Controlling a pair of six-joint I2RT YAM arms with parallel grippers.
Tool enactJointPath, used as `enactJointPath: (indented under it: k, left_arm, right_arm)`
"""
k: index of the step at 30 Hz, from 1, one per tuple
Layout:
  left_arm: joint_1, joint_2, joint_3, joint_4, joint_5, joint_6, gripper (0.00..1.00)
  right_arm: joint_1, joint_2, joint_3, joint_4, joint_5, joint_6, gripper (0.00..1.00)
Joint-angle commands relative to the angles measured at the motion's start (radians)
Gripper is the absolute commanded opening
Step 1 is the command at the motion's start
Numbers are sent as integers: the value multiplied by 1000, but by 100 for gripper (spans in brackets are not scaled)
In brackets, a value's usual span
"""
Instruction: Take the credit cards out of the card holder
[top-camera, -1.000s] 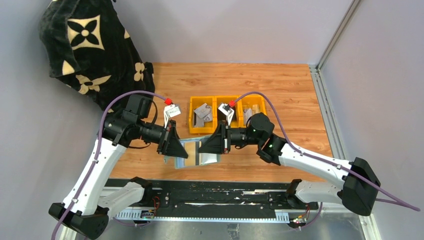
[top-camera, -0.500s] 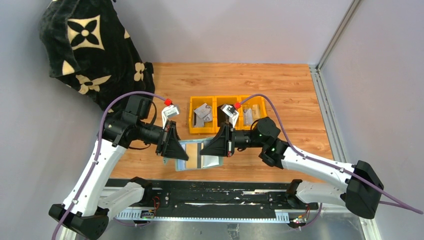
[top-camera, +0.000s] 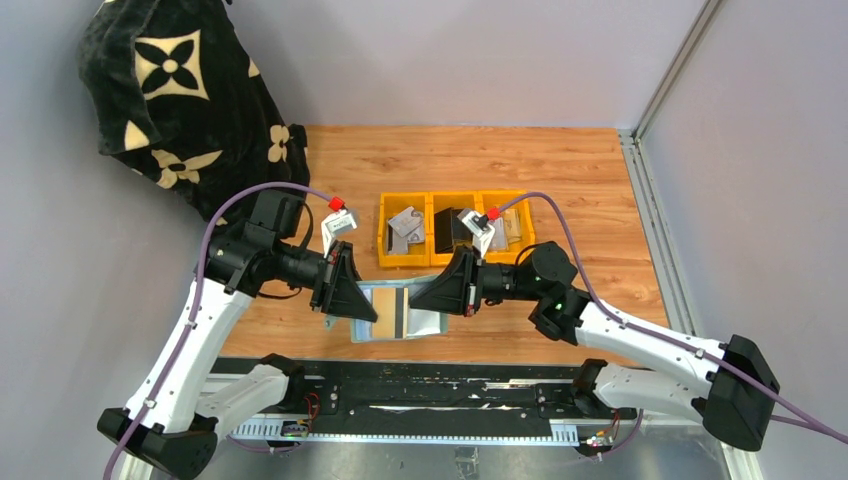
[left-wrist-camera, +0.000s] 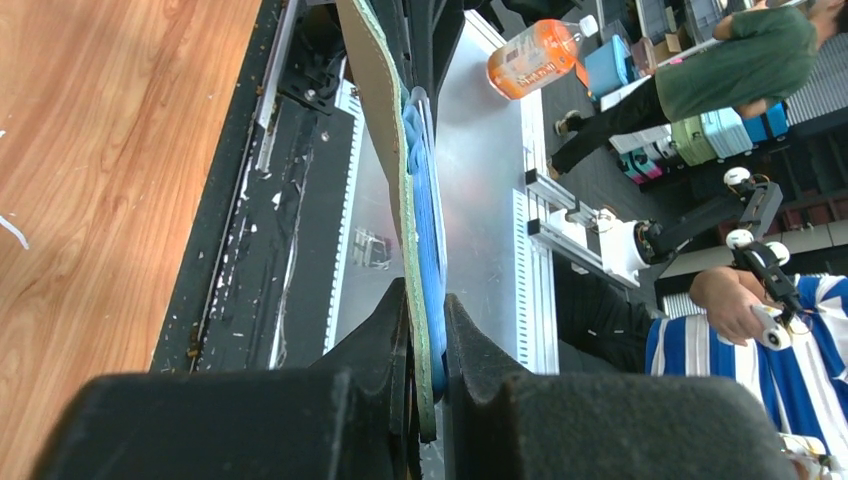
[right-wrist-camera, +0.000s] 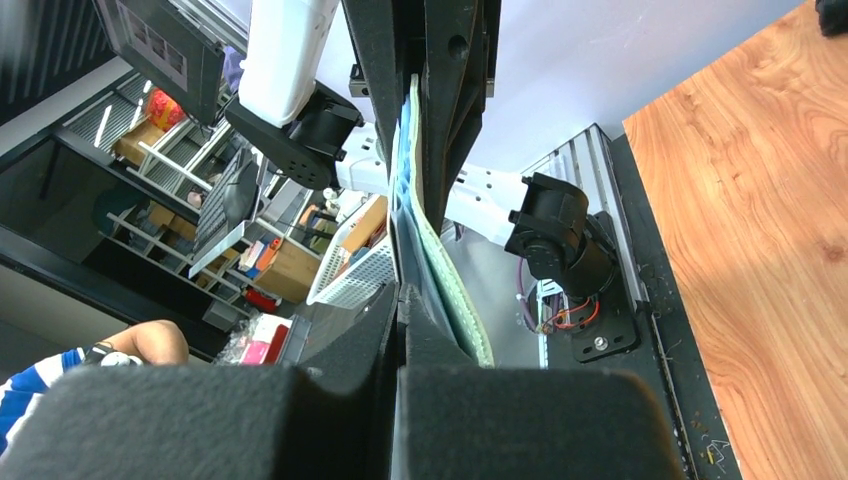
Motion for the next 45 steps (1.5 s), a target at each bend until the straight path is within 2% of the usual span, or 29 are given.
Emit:
enactJointPath:
  k: [1, 2, 4, 9, 11, 12, 15, 21, 26, 29, 31, 33, 35, 45]
  left_arm:
    - [-4, -4, 8, -16, 23, 8, 5]
    - [-4, 1, 12, -18, 18, 7, 3]
    - [-4, 9, 19, -16, 4, 2, 1]
    - [-2, 17, 23, -18, -30, 5, 1]
    - [-2, 16, 22, -18, -46, 6, 1]
    - [-1, 16, 24, -17, -53, 6, 3]
    - [0, 12, 24, -16, -57, -1, 15]
    - [-1, -27, 13, -16, 14, 12, 32]
    - [-1, -33, 12, -14, 34, 14, 35]
    - [-1, -33, 13, -13, 48, 15, 32]
    - [-1, -31, 16, -13, 48, 18, 25]
    - [-1, -25, 17, -13, 54, 15, 12]
    - [-1, -21, 18, -14, 61, 12, 6]
    - [-1, -7, 31, -14, 63, 9, 3]
  right_arm:
    - [-5, 11, 12, 16, -21, -3, 14]
    - [1, 25, 21, 13, -24, -9, 25]
    - [12, 57, 38, 23, -31, -13, 35]
    - [42, 114, 74, 38, -39, -21, 38]
    - [48, 134, 83, 48, -39, -17, 36]
    - [49, 144, 87, 58, -41, -13, 30]
    - [49, 163, 80, 103, -44, 10, 2]
    - [26, 109, 31, 112, -8, 22, 0]
    - [15, 83, 24, 92, -9, 20, 0]
    - [7, 73, 17, 91, -11, 25, 0]
    - [5, 63, 13, 87, -13, 25, 0]
    - [-1, 49, 11, 71, -20, 23, 0]
    - [-14, 21, 3, 49, -25, 13, 0]
    - [-31, -21, 0, -14, -42, -9, 0]
